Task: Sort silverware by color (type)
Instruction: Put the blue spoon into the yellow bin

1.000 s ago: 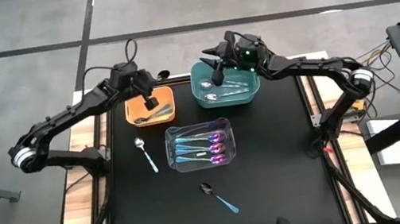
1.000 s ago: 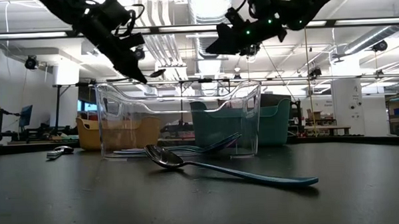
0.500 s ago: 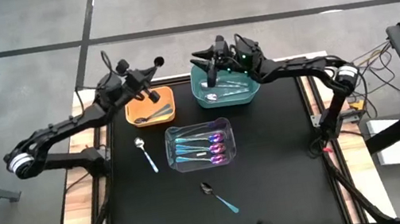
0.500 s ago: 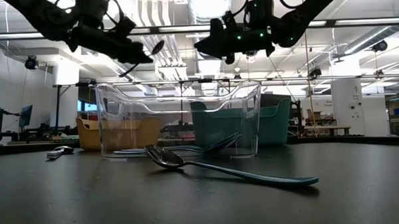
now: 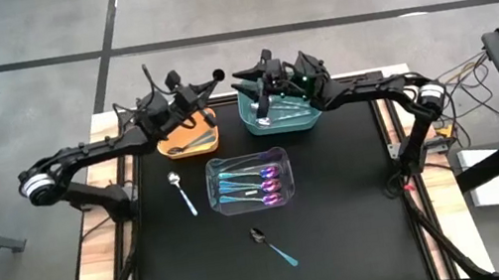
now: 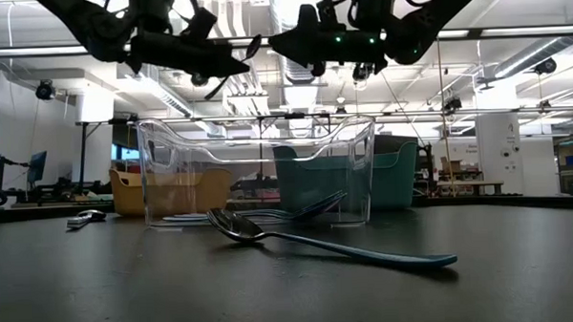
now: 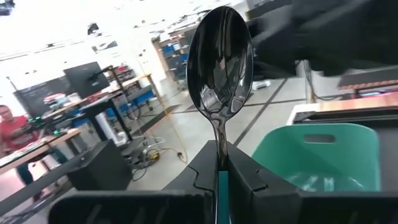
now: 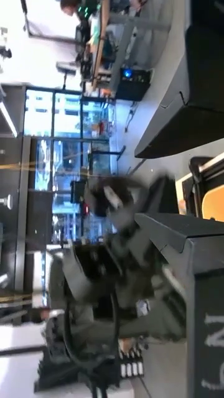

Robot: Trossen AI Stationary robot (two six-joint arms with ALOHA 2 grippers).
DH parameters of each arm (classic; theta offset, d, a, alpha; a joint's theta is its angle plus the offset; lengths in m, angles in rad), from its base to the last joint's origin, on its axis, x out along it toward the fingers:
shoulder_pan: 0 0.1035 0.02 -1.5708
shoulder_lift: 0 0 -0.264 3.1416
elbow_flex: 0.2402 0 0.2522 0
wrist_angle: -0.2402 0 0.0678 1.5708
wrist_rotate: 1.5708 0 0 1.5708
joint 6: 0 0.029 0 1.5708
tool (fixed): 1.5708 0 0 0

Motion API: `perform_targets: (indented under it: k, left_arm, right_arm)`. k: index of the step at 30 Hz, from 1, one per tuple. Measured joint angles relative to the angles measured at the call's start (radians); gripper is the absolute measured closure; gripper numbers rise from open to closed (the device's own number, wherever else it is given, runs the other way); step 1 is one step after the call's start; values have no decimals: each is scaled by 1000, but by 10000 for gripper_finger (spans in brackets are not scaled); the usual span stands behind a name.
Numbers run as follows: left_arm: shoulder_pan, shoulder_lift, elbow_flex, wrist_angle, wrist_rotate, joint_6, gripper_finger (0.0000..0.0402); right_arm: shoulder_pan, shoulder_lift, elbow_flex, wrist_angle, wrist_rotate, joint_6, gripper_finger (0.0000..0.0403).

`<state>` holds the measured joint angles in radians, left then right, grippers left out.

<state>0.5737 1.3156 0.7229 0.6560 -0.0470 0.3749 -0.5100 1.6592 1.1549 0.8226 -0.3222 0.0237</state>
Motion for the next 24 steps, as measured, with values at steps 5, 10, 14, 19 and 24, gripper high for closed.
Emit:
perform_targets:
  k: [5,10,14,19,24]
  left_arm:
    - [-14,43,33,7,-30,-30,401]
    - [-27,77,49,63,-30,-99,401]
    - [-39,111,71,63,-30,-99,401]
    - [-49,159,99,61,-62,-75,401]
    - [-61,180,118,76,-77,-69,401]
  right_arm:
    - [15,0,3,-1,63,5,259]
    - [14,0,4,3,124,30,259]
    - [18,0,13,7,125,44,259]
    - [22,0,27,-2,150,54,259]
    - [21,0,30,-5,191,49,259]
